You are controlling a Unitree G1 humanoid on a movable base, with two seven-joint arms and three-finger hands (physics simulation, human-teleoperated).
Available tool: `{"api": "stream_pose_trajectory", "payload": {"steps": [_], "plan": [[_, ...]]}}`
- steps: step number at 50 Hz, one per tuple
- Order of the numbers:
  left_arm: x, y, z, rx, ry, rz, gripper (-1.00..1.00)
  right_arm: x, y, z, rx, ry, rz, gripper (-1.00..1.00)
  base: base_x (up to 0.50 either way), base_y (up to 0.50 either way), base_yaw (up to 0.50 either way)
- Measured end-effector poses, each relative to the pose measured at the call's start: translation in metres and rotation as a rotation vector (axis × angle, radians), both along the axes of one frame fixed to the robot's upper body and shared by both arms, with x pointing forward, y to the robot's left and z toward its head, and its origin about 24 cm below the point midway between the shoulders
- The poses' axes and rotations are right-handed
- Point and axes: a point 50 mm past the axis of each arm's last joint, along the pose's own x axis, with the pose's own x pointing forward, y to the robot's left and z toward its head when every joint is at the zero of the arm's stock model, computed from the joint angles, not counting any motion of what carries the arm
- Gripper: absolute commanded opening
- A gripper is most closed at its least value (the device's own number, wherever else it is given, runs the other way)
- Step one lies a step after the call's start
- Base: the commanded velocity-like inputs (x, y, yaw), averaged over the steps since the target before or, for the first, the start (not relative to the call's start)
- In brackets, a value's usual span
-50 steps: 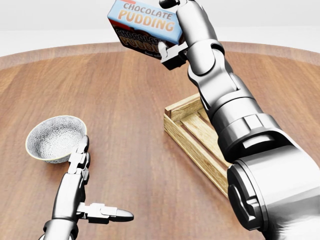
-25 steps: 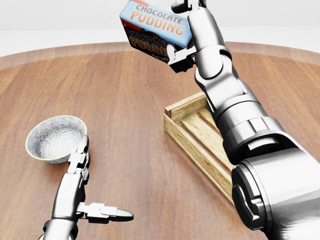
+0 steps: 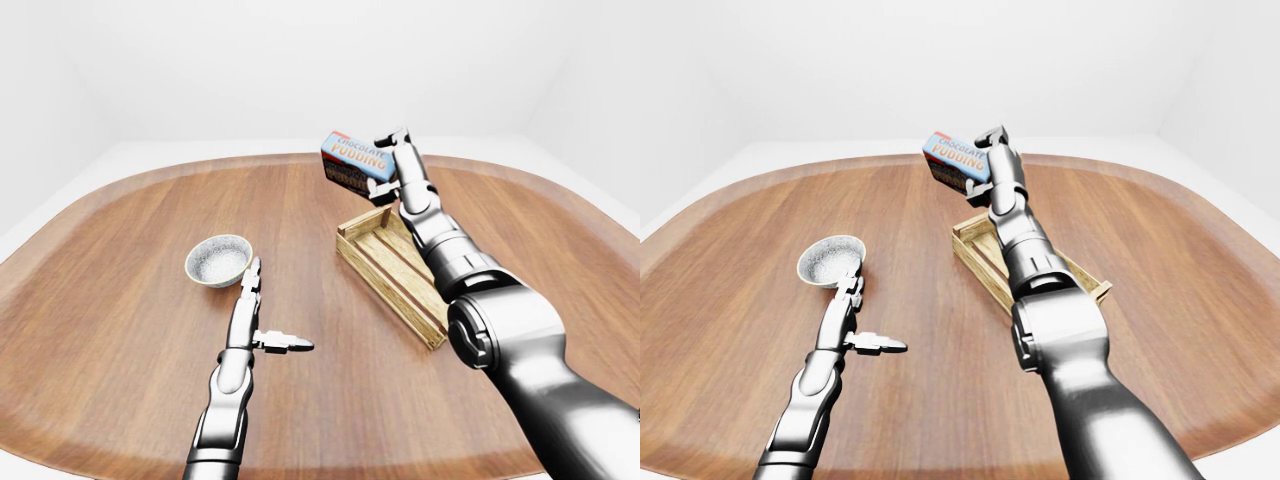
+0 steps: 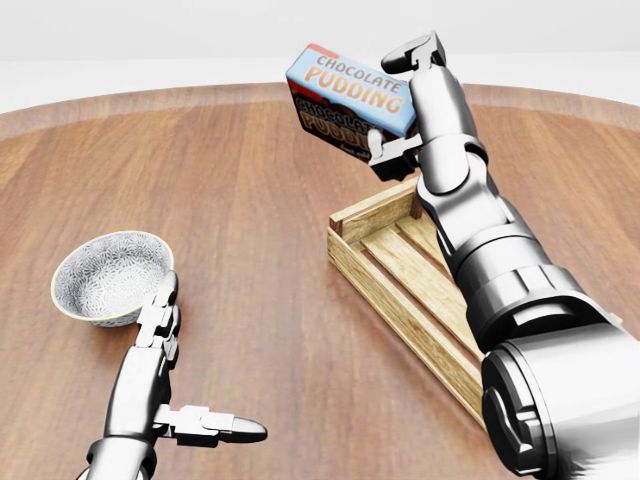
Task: Pick up the chocolate pudding and put it in the tray.
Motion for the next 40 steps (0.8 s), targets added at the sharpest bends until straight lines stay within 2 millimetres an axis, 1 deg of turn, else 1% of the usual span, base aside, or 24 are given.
{"api": "stream_pose_trajectory", "payload": {"steps": [23, 40], "plan": [[0.000, 0.000, -0.001, 0.001, 0.001, -0.002, 1.00, -0.009, -0.022, -0.044, -0.010, 0.090, -0.075, -1.00, 0.00, 0.00, 0.00], [0.000, 0.000, -0.001, 0.002, 0.003, -0.002, 1.00, -0.014, -0.034, -0.061, -0.005, 0.128, -0.114, -1.00, 0.00, 0.00, 0.00]]}}
